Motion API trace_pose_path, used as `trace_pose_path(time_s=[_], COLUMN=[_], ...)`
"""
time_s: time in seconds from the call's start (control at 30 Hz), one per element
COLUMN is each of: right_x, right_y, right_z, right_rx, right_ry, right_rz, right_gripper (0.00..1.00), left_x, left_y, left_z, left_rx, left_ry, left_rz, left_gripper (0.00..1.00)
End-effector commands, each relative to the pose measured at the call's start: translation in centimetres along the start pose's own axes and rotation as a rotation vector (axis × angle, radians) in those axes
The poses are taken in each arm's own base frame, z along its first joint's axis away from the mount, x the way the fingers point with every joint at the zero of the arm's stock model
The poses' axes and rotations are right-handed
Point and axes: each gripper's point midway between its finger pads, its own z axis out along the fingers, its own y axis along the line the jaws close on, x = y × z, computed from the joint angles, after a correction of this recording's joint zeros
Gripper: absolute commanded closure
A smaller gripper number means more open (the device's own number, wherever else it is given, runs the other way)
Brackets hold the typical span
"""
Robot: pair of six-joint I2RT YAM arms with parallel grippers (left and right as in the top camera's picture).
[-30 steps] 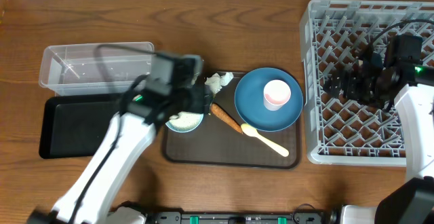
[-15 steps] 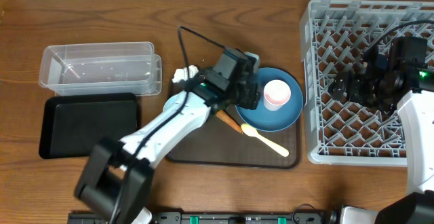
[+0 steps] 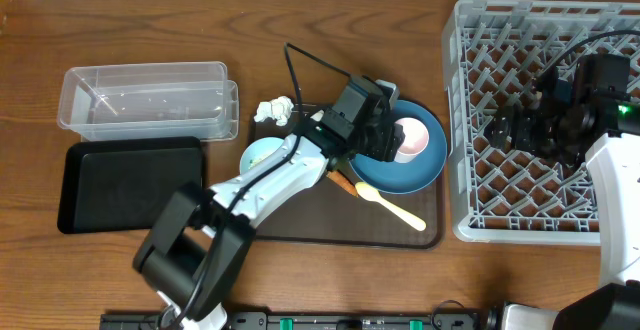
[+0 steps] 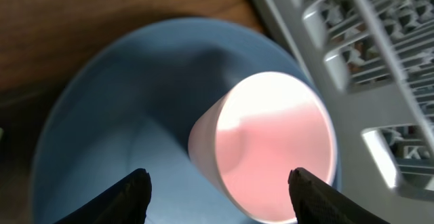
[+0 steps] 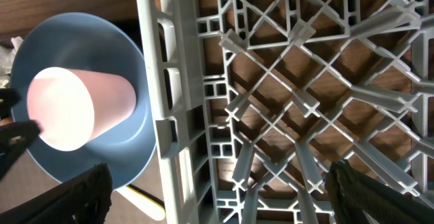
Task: Sort waste into correct bins and load items into the dishwasher rack
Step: 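Grasp the pink cup from the teal plate with the left gripper, then bring the pink cup to the right gripper and grasp it with right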
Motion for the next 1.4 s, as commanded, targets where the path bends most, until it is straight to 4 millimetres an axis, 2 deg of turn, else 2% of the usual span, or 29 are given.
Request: trace_pose_path(time_s=[0.0,0.1,0.2,0.27,0.33,0.47,0.57,0.6,0.67,0.8,0.9,0.97,1.13,1.23,1.37], right_x=[0.3,0.3,0.2,0.2,0.2,0.2,0.1,0.1,0.1,0.2,0.2,0.2,0.3,0.4,0.7], right_y=[0.4,0.4,0.4,0.4,0.4,0.4,0.4,0.4,0.4,0.4,0.9,2.2,6.7,9.4,12.9], right_z=[-0.1,-0.1,-0.1,-0.1,-0.1,-0.1,-0.1,-0.1,-0.1,-0.1,-0.2,-0.2,-1.3,-2.7,-5.1], right_rx=[-0.002,-0.002,-0.002,-0.001,-0.001,-0.001,-0.002,-0.002,-0.002,-0.002,-0.030,-0.107,-0.374,-0.548,-0.775], right_ry=[0.000,0.000,0.000,0.000,-0.001,-0.001,-0.004,-0.004,-0.004,-0.004,-0.003,-0.006,-0.051,-0.102,-0.189], right_rz=[0.002,0.002,0.002,0.002,0.002,0.002,0.001,0.001,0.001,-0.001,-0.020,-0.090,-0.291,-0.398,-0.533], right_gripper=[0.01,0.01,0.01,0.01,0.01,0.01,0.01,0.01,0.01,0.01,0.01,0.01,0.01,0.01,0.01], left_x=[0.2,0.6,0.7,0.8,1.2,2.4,2.9,2.9,2.8,1.6,0.0,-1.3,-4.3,-5.3,-5.7], left_y=[0.3,0.4,0.4,0.5,0.6,1.0,1.5,1.6,1.9,2.1,1.8,1.7,1.3,0.9,0.4], left_z=[1.2,1.4,1.4,1.4,1.4,1.3,1.2,1.1,0.9,-0.3,-2.2,-4.0,-9.4,-12.5,-14.9], left_rx=[-0.010,-0.012,-0.014,-0.015,-0.021,-0.040,-0.052,-0.054,-0.058,-0.004,0.086,0.154,0.347,0.461,0.582], left_ry=[0.015,0.028,0.031,0.035,0.050,0.098,0.121,0.122,0.120,0.103,0.078,0.053,-0.014,-0.040,-0.015], left_rz=[-0.033,-0.034,-0.035,-0.036,-0.041,-0.054,-0.064,-0.068,-0.077,-0.122,-0.194,-0.219,-0.248,-0.250,-0.337], left_gripper=[0.32,0.33,0.48,0.61,0.69,0.73,0.81,0.88,0.94,0.94,0.94,0.94,0.94,0.94,0.94])
